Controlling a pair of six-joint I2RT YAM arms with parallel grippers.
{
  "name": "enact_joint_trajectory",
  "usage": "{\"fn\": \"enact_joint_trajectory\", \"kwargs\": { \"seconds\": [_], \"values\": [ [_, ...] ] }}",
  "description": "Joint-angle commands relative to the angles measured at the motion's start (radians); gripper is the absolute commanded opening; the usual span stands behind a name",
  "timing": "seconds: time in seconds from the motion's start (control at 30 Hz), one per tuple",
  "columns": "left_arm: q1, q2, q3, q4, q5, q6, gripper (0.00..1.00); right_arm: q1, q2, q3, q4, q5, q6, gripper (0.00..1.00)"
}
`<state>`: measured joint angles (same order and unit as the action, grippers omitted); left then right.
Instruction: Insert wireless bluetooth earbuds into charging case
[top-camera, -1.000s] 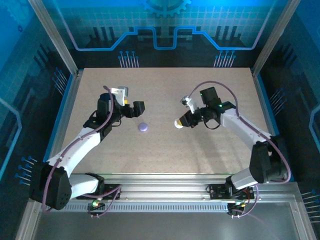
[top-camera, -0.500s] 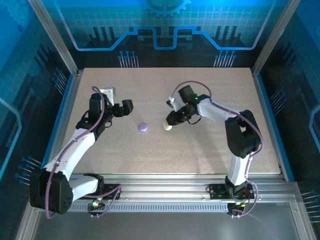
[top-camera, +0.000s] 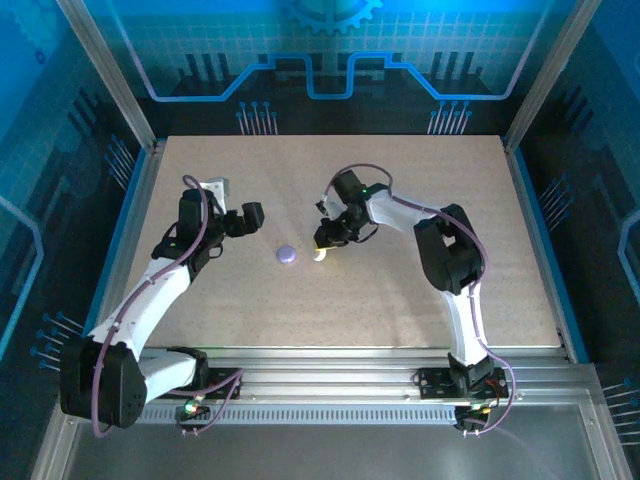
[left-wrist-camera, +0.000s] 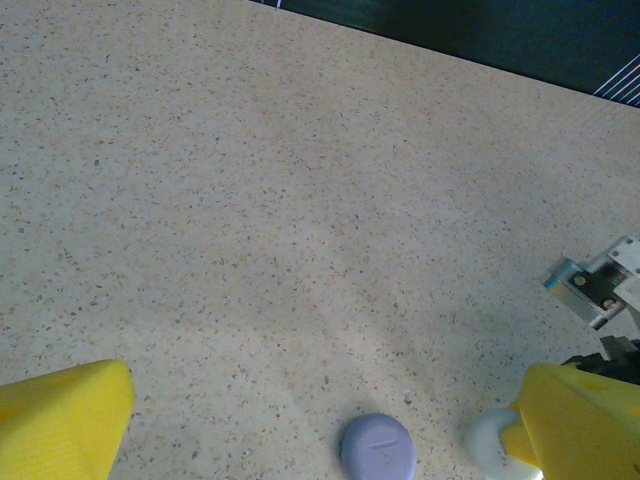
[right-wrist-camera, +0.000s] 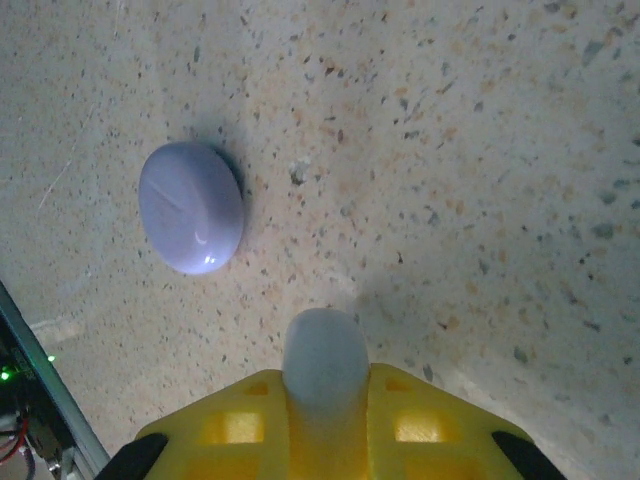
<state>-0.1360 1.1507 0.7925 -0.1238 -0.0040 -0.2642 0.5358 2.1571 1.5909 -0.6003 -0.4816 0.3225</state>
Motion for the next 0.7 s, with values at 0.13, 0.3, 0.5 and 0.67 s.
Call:
{"fn": "enact_joint_trajectory", "kwargs": {
  "seconds": [0.13,0.3,0.5,0.67],
  "values": [
    [0.014,-0.005,-0.010,-0.011,-0.010,-0.017,0.99,0.017,0.075,0.088,-0.087,-0.013,0.036,0.14],
    [0.015,0.002,-0.009,-0.008,-0.009,-0.019,0.99,0.018,0.093,0.112,-0.133,0.023,0.038,0.17],
    [0.015,0.009,-0.009,-0.005,-0.007,-0.023,0.99,0.014,0.091,0.120,-0.153,0.053,0.055,0.31],
    [0.016,0.009,-0.008,-0.007,-0.010,-0.018,0.99,0.010,0.077,0.136,-0.164,0.080,0.063,0.42]
  ]
}}
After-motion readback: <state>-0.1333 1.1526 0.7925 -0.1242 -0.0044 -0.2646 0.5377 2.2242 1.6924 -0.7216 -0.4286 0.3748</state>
